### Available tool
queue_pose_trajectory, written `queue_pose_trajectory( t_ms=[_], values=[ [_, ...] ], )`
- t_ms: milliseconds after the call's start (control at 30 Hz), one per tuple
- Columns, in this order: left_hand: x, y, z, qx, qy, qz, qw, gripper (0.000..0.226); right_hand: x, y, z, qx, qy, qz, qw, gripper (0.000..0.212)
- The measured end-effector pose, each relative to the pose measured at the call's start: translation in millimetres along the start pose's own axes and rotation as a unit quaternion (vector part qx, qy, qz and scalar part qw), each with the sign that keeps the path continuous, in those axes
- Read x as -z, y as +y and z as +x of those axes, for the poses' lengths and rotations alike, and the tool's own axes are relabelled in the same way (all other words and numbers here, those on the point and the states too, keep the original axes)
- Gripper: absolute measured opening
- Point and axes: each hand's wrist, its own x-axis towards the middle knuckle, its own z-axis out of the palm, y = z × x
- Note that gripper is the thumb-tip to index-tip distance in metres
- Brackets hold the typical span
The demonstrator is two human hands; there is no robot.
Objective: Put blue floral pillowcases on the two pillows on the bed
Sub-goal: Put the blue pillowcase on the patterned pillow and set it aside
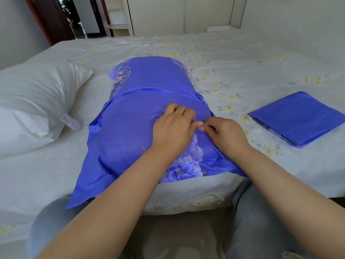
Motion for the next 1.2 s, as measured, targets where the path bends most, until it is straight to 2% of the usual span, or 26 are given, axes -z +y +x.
queue_pose_trajectory(
  t_ms=[67,100,167,233,300,367,433,500,567,633,700,767,833,900,967,1000,1100,1200],
  values=[
    [1,0,3,0.049,-0.102,-0.037,0.993,0.038,2,-2,-2,-0.026,0.036,0.046,0.998,0.020],
    [0,-2,5,0.074,-0.160,-0.046,0.983,0.039,3,-1,-2,-0.049,0.036,0.065,0.996,0.019],
    [-3,-5,10,0.080,-0.228,-0.054,0.969,0.036,5,0,4,-0.102,0.013,0.131,0.986,0.018],
    [-2,-8,13,0.077,-0.279,-0.090,0.953,0.037,9,-2,13,-0.170,-0.017,0.271,0.947,0.021],
    [-2,-15,13,0.078,-0.309,-0.163,0.934,0.036,7,0,21,-0.214,-0.075,0.356,0.907,0.019],
    [-2,-24,10,0.061,-0.310,-0.220,0.923,0.035,8,6,31,-0.227,-0.183,0.355,0.888,0.017],
    [-6,-29,5,0.072,-0.287,-0.261,0.919,0.038,13,7,41,-0.207,-0.310,0.302,0.878,0.021],
    [-8,-32,5,0.121,-0.251,-0.293,0.915,0.043,18,-1,53,-0.133,-0.364,0.169,0.906,0.031],
    [-8,-35,12,0.172,-0.228,-0.314,0.906,0.039,13,-14,59,-0.056,-0.301,0.016,0.952,0.039],
    [-7,-41,20,0.210,-0.215,-0.321,0.898,0.034,6,-25,55,-0.018,-0.199,-0.046,0.979,0.037],
    [-7,-47,27,0.219,-0.201,-0.314,0.901,0.039,5,-25,47,-0.028,-0.171,0.033,0.984,0.034],
    [-8,-46,32,0.211,-0.182,-0.304,0.911,0.044,12,-22,39,-0.050,-0.191,0.104,0.975,0.039],
    [-10,-40,33,0.191,-0.156,-0.280,0.928,0.042,18,-19,33,-0.045,-0.173,0.024,0.983,0.057],
    [-9,-32,30,0.165,-0.125,-0.275,0.939,0.032,12,-18,26,-0.014,-0.116,-0.056,0.992,0.044],
    [-2,-24,24,0.125,-0.104,-0.276,0.947,0.022,6,-18,20,0.016,-0.057,-0.079,0.995,0.027],
    [2,-22,21,0.096,-0.091,-0.263,0.956,0.018,4,-16,18,0.025,-0.023,-0.074,0.997,0.026],
    [18,-23,13,0.037,-0.027,-0.164,0.985,0.022,13,-11,13,0.080,0.088,-0.099,0.988,0.042],
    [34,-33,4,0.075,0.057,0.029,0.995,0.050,34,-1,24,0.088,0.164,-0.167,0.968,0.039]
  ],
)
